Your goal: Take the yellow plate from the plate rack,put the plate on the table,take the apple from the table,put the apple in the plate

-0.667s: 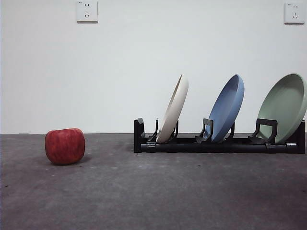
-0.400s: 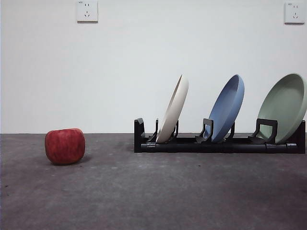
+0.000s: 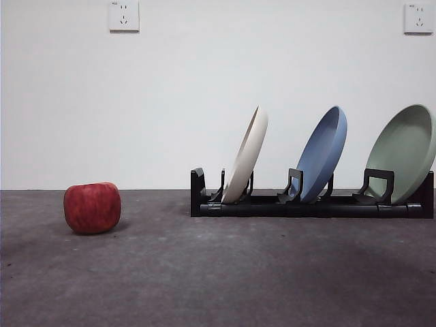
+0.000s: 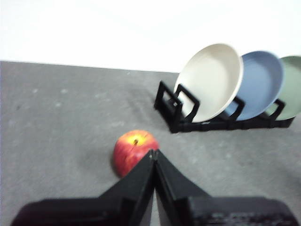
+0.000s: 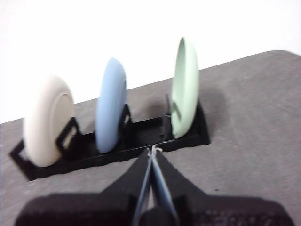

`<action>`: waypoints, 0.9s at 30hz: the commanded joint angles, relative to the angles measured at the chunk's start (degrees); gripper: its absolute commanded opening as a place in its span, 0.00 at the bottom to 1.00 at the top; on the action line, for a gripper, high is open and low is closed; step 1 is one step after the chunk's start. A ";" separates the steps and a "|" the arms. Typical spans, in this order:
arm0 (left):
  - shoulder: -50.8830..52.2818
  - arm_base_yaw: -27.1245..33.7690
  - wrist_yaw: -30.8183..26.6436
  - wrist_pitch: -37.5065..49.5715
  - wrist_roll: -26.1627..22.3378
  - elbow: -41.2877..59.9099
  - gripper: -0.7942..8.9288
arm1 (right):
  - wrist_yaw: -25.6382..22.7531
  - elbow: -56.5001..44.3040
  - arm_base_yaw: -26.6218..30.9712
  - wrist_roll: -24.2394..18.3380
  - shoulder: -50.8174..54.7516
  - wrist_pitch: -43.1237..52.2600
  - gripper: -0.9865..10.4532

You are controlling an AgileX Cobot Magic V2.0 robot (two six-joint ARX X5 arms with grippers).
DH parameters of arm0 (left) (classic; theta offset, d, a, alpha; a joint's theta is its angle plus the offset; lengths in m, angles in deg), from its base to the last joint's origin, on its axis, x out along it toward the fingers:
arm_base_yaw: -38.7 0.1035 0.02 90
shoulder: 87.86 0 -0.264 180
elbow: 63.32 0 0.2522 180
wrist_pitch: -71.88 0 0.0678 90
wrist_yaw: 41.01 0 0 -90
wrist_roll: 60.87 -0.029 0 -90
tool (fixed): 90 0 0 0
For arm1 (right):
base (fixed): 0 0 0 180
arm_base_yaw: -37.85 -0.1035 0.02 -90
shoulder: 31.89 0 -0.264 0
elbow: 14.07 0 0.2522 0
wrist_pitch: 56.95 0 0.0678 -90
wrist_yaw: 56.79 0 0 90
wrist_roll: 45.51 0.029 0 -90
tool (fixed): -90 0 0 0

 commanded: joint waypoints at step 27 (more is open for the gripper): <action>-21.99 -2.12 18.43 -24.09 -5.90 -28.94 0.08 | 21.51 39.43 0.02 -17.90 -26.84 -40.81 0.09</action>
